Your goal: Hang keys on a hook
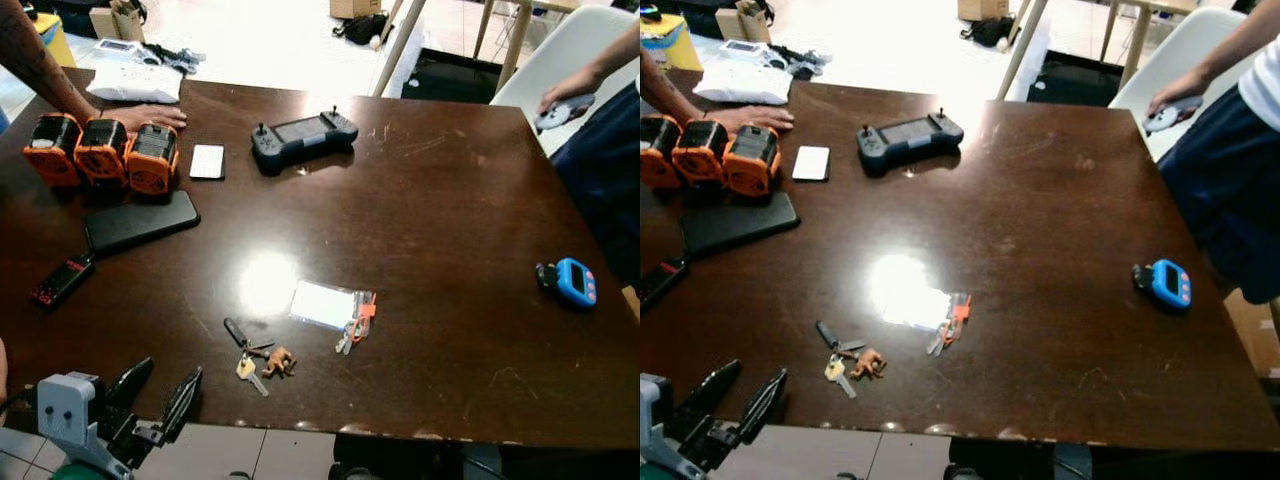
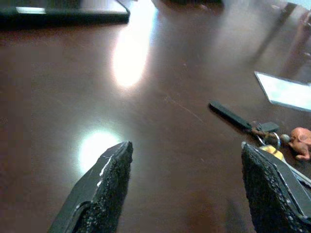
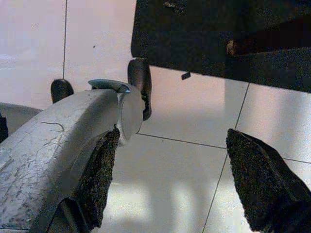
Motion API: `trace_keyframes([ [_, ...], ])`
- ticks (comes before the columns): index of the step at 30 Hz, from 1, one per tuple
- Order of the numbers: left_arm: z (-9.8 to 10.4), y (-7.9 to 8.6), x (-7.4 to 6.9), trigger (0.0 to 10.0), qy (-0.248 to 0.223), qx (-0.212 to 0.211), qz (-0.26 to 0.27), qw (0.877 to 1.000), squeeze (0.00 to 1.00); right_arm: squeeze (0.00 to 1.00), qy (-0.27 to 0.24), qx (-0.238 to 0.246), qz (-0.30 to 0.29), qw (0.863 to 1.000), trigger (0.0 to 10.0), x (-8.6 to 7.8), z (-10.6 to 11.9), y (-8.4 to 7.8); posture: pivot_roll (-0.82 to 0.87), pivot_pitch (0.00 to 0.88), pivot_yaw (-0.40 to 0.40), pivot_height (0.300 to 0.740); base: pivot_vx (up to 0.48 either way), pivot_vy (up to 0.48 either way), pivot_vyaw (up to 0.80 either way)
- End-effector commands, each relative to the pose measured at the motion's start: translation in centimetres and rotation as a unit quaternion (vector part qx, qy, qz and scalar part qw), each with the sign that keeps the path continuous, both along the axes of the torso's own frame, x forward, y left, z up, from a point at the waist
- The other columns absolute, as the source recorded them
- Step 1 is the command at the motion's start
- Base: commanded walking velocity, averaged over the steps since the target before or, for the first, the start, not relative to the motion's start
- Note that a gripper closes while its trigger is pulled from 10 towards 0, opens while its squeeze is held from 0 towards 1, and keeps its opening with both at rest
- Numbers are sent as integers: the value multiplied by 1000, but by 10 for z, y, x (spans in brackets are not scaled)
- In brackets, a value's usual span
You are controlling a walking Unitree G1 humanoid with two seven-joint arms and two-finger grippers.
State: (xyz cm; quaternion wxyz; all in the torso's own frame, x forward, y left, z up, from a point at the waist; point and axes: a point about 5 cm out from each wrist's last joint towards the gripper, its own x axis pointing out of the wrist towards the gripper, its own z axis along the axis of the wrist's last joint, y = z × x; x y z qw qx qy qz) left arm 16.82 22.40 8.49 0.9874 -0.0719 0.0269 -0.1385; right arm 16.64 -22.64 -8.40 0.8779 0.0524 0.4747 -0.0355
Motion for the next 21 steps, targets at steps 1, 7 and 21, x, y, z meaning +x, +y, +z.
trace_keyframes([
  [1, -4, 5, -3, 10000, 12, 1, 4, 1000, 0, 0, 15, -1, -3, 1000, 10000, -9, -4, -2, 212, 100, 17, 740, -289, 0, 0],
  [7, 4, 2, 13, 10000, -16, 8, -9, 1000, 0, 0, 15, 1, -3, 1000, 10000, -8, -4, -1, 208, 90, 15, 740, -293, 0, 0],
  [21, 14, -18, 27, 10000, -44, 12, -56, 997, 0, 0, 15, 3, 0, 1000, 10000, -8, -4, 1, 203, 76, 16, 740, -63, 0, 0],
])
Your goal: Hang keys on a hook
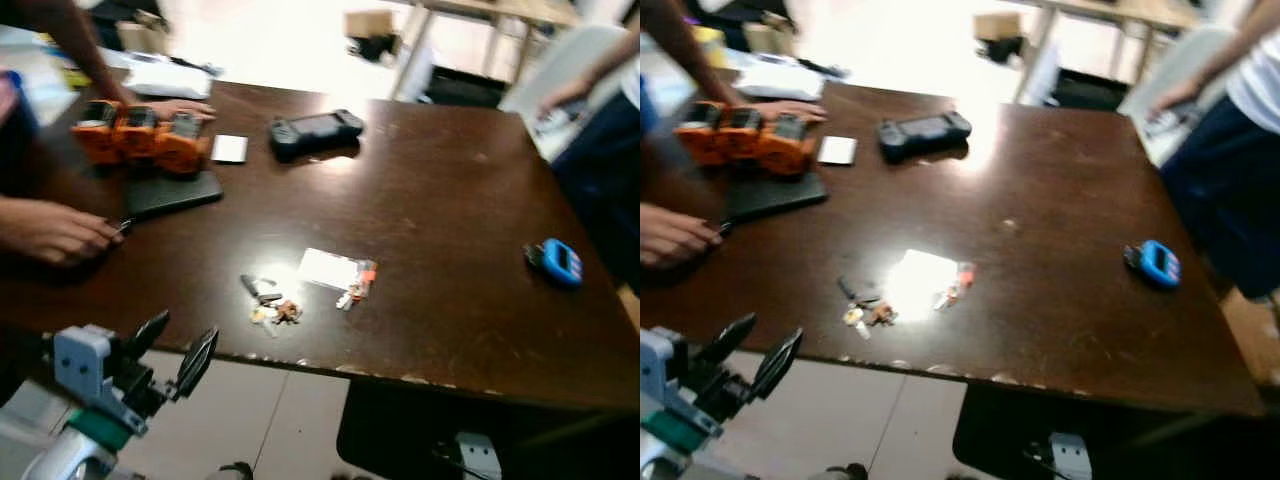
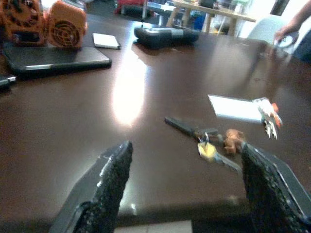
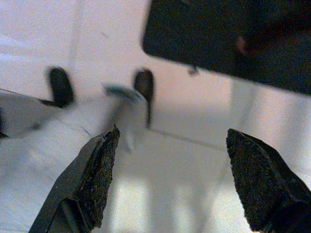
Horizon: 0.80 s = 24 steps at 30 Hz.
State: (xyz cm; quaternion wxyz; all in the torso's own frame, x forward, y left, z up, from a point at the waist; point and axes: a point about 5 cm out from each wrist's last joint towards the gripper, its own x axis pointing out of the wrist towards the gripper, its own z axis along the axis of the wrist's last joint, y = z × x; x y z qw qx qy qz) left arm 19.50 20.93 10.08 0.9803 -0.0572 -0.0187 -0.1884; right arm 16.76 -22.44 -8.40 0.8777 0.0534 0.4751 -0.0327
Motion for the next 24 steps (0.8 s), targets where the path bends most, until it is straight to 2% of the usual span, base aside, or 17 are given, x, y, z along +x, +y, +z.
trace_keyframes([
  [1, -1, -3, 0, 10000, 6, 7, -8, 1000, 0, 0, 15, 0, -2, 1000, 10000, -9, -4, 0, 203, 76, 16, 740, 0, 0, 0],
  [15, -2, -9, 5, 10000, 10, 11, -26, 1000, 0, 0, 15, 2, 2, 1000, 10000, -9, -5, 3, 200, 78, 15, 740, -292, 0, 0],
  [22, -2, -16, 8, 10000, 7, 25, -33, 999, 0, 0, 16, 2, 3, 1000, 10000, -10, -5, 3, 200, 87, 15, 740, 0, 0, 0],
  [24, -2, -25, 13, 10000, 11, 34, -35, 999, 0, 0, 17, 2, 4, 1000, 10000, -10, -5, 2, 198, 93, 17, 740, 0, 0, 0],
])
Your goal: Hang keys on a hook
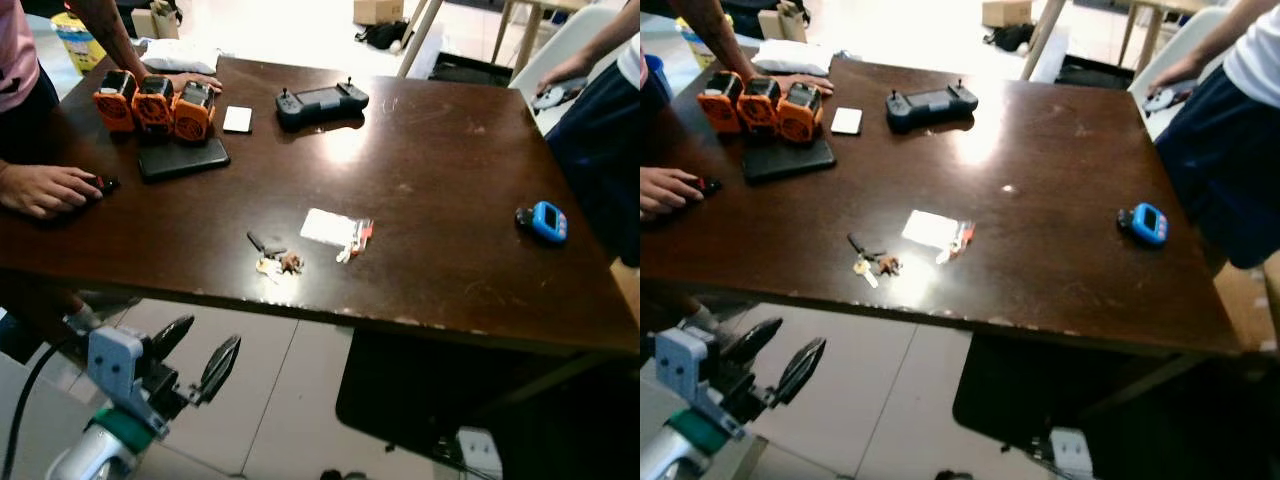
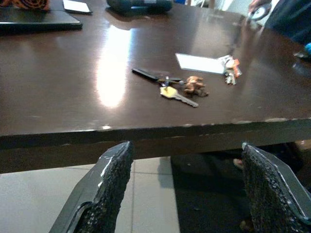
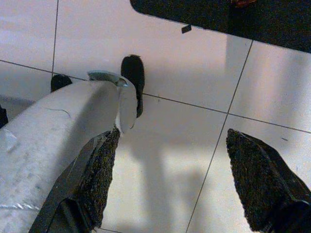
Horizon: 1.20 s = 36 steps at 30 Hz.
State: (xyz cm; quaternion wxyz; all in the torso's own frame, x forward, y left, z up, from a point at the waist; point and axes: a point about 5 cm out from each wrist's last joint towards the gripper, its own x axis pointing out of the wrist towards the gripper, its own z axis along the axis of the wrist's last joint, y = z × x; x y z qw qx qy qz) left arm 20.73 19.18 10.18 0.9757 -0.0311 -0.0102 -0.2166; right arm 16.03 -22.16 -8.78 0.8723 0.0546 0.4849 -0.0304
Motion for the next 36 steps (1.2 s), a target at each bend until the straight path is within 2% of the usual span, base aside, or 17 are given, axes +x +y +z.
trace_keyframes([
  [1, -3, -7, 1, 10000, 9, 6, -6, 1000, 0, 0, 6, -1, 2, 1000, 10000, -3, -1, 0, 198, 93, 17, 740, 0, 0, 0],
  [6, 0, -23, 16, 10000, -1, 42, 3, 999, 0, 0, 8, -1, 4, 1000, 10000, -5, -2, 0, 194, 103, 14, 740, 0, 0, 0],
  [8, 0, -23, 16, 10000, -1, 42, 3, 999, 0, 0, 8, -1, 4, 1000, 10000, -5, -2, 0, 194, 103, 14, 740, 0, 0, 0],
  [13, 5, -48, 37, 10000, -29, 50, 7, 998, 0, 0, 11, -3, 6, 1000, 10000, -7, -3, -1, 179, 107, 16, 740, 0, 0, 0],
  [18, 6, -53, 41, 10000, -35, 51, 6, 998, 0, 0, 11, -3, 7, 1000, 10000, -8, -3, -1, 178, 107, 16, 740, 0, 0, 0],
  [21, 4, -64, 54, 10000, -43, 80, -7, 996, 0, 0, 13, -5, 9, 1000, 10000, -8, -3, -1, 169, 105, 13, 740, 0, 0, 0],
  [29, 4, -76, 64, 10000, -55, 117, -33, 991, 0, 0, 10, -6, 9, 1000, 10000, -6, -2, 0, 161, 94, 12, 740, 0, 0, 0],
  [36, 1, -84, 69, 10000, -39, 113, -39, 992, 0, 0, 6, -6, 9, 1000, 10000, -3, -1, 1, 158, 88, 14, 740, 0, 0, 0],
])
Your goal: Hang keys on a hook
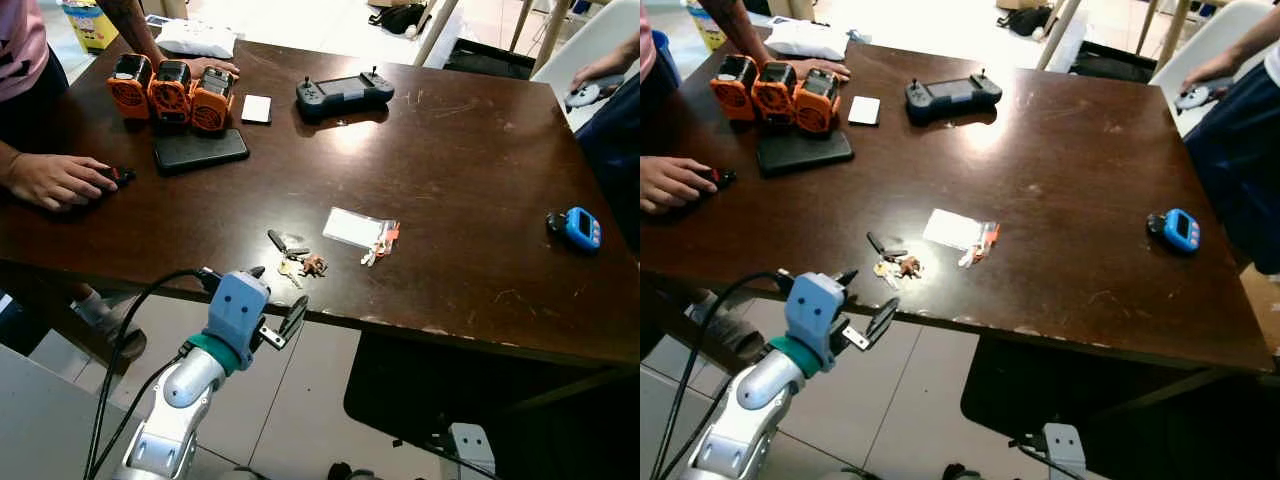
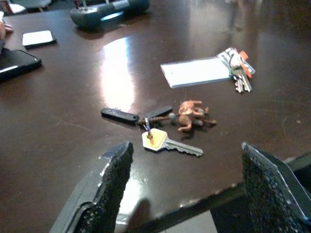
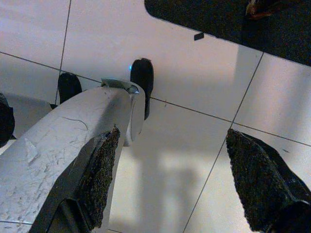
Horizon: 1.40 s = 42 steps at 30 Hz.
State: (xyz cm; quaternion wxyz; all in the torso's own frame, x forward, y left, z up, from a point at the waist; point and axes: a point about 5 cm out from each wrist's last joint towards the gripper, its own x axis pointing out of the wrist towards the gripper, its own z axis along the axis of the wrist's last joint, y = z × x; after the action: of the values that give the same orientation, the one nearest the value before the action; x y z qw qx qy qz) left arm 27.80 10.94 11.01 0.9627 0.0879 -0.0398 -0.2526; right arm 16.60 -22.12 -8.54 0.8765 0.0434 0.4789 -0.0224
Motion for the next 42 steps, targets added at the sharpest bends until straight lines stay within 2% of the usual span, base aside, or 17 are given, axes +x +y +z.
trace_keyframes([
  [1, -7, -3, -1, 10000, 19, 3, -7, 1000, 0, 0, 14, 0, -2, 1000, 10000, -8, -4, 1, 160, 87, 13, 740, 0, 0, 0],
  [6, -9, -8, -1, 10000, 24, 4, -21, 999, 0, 0, 14, 0, 1, 1000, 10000, -9, -4, 2, 160, 87, 13, 740, 0, -288, 0],
  [13, -9, -12, 2, 10000, 18, -4, -13, 1000, 0, 0, 16, -1, 2, 1000, 10000, -10, -4, 1, 154, 83, 11, 740, 0, -335, 0],
  [18, -4, -11, 9, 10000, -4, 6, 9, 1000, 0, 0, 15, -1, 3, 1000, 10000, -9, -4, 1, 151, 82, 10, 740, 0, 0, 0],
  [31, 12, -5, 22, 10000, -46, -9, 81, 996, 0, 0, 16, 0, 3, 1000, 10000, -11, -5, 0, 146, 97, 10, 740, 0, 0, 0],
  [33, 16, -3, 25, 10000, -57, -11, 97, 994, 0, 0, 16, 0, 4, 1000, 10000, -12, -5, 1, 145, 103, 9, 740, 0, 0, 0],
  [36, 24, 13, 36, 10000, -73, -7, 151, 986, 0, 0, 18, 1, 5, 1000, 10000, -14, -6, 1, 137, 114, 13, 740, 0, 0, 0],
  [42, 21, 24, 38, 10000, -62, -1, 165, 984, 0, 0, 21, 0, 5, 1000, 10000, -16, -7, 1, 136, 120, 14, 740, 0, 0, 0],
])
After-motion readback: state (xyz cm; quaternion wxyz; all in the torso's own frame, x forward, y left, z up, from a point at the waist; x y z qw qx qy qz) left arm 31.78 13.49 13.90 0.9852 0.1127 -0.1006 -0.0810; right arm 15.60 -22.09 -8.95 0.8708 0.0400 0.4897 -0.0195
